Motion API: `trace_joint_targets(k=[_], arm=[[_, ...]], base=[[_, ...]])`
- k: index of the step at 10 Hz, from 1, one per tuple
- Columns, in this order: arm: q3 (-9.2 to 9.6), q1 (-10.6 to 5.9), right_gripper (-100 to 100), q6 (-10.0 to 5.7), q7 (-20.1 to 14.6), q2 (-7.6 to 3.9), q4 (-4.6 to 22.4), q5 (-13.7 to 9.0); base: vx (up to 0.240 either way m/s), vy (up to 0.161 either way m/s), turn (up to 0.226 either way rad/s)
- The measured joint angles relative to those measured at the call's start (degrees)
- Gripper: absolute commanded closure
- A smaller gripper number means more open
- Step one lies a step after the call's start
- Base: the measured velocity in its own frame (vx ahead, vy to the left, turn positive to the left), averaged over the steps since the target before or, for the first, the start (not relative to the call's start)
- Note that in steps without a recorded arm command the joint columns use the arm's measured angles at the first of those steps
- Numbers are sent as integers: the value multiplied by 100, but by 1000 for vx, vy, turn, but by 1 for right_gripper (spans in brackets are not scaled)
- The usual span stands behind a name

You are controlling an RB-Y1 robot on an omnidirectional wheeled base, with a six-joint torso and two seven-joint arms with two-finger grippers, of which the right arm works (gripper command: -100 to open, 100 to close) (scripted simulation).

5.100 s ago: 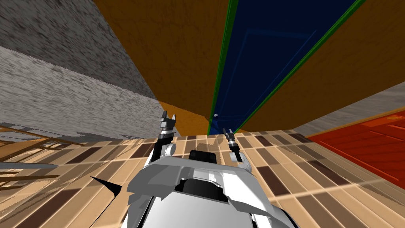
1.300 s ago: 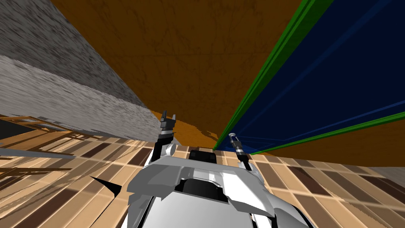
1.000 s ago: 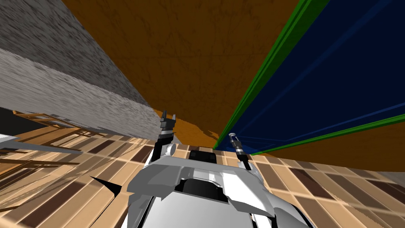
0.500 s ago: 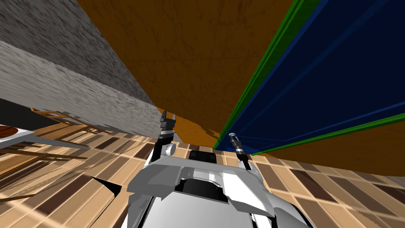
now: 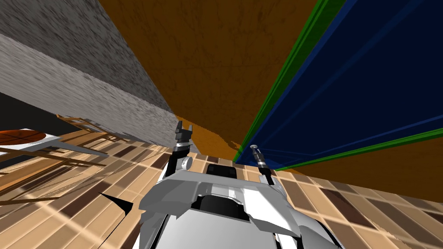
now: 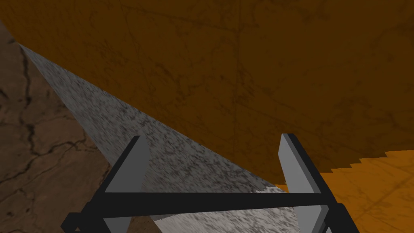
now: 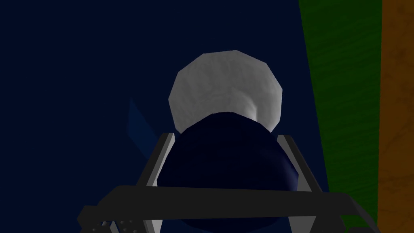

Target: Pull the door open

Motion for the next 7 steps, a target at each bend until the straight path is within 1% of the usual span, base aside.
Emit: trace_joint_targets(k=[3, 5, 7], arm=[[58, 2, 100, 43, -392, 1, -46, -141], [92, -32, 100, 25, -653, -4, 8, -247], [146, -8, 100, 80, -963, -4, -69, -371]], base=[[-50, -23, 60], [-34, -25, 44], [-44, -24, 60]])
